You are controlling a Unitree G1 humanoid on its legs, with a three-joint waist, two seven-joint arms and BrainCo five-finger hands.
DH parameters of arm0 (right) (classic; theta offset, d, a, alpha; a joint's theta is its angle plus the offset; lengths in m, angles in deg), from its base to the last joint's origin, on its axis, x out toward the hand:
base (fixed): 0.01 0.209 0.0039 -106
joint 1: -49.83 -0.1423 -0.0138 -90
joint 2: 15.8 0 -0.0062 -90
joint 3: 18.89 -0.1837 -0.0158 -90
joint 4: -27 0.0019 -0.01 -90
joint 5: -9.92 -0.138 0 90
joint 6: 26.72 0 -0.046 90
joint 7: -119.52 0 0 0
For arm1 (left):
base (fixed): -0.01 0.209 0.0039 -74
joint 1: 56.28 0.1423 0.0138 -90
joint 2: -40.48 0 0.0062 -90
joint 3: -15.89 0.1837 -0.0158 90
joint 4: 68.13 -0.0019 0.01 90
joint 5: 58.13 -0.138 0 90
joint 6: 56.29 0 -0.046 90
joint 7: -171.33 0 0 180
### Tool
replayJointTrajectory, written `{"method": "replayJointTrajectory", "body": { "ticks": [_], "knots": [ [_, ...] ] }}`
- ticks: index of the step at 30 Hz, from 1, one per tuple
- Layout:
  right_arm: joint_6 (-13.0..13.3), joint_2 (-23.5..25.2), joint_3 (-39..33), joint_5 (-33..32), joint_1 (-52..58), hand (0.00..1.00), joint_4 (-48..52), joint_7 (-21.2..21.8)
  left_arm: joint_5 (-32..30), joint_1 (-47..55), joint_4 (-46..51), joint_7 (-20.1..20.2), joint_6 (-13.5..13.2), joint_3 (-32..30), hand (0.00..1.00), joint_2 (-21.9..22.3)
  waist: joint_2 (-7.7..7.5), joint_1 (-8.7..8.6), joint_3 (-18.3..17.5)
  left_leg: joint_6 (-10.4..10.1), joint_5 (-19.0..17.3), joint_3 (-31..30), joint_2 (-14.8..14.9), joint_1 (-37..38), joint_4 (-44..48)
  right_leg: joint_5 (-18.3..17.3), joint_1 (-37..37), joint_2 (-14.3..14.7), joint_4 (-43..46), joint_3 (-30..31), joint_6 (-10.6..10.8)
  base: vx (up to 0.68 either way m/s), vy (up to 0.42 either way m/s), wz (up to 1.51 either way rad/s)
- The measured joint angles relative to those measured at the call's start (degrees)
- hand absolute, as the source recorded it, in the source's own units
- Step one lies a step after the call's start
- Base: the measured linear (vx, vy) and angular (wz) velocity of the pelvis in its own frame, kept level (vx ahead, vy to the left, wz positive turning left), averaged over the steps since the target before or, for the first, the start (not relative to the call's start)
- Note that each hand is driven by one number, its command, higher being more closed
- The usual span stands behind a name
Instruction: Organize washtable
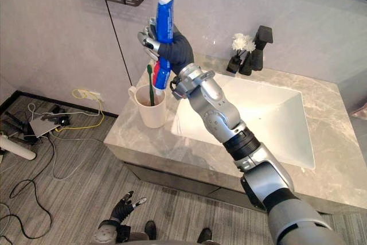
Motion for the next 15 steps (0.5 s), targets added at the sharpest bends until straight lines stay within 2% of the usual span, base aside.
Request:
{"method": "replayJointTrajectory", "body": {
  "ticks": [5, 15],
  "knots": [
    [-0.11, 0.91, 0.47, -0.02, 0.00, 1.00, -0.02, -0.01, 0.81, -0.16, 0.00, 0.01, -0.04, 0.04, 0.00, 0.02, 0.02, 0.95, 0.02, -0.01, -0.01, -0.02, -0.01, -0.02, -0.01, 0.00, -0.01, -0.01, 0.00, -0.02, 0.00, 0.00, 0.000, 0.00],
    [-0.12, 2.11, 0.51, 0.56, 0.00, 1.00, -0.06, 0.01, 0.99, -0.16, -0.09, 0.04, -0.05, 0.04, 0.00, -0.02, 0.04, 0.97, 0.59, 0.00, -0.01, -0.03, -0.02, -0.02, -0.02, 0.00, -0.02, -0.02, 0.00, -0.03, 0.00, 0.00, 0.000, 0.00]
  ]
}}
